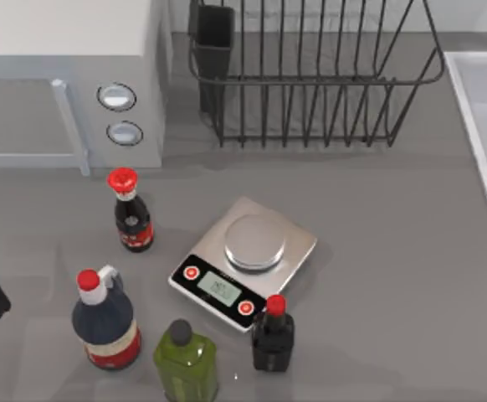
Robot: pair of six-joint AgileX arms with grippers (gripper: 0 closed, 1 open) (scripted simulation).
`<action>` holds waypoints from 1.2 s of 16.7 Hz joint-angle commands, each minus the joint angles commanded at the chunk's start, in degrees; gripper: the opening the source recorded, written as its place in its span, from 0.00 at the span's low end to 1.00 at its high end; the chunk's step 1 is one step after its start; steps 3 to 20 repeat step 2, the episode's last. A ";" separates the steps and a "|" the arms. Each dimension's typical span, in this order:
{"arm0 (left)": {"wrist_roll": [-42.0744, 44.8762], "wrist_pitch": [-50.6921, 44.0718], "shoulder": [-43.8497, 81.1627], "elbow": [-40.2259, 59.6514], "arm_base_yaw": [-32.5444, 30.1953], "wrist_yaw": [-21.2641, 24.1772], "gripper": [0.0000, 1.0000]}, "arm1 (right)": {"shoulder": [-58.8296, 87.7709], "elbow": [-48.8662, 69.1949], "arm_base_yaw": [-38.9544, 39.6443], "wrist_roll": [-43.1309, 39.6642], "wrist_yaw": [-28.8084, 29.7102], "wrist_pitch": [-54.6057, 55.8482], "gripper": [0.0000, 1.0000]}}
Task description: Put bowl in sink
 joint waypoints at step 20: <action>0.00 0.00 0.00 0.00 0.00 0.00 1.00 | 0.00 0.00 0.00 0.00 0.00 0.00 1.00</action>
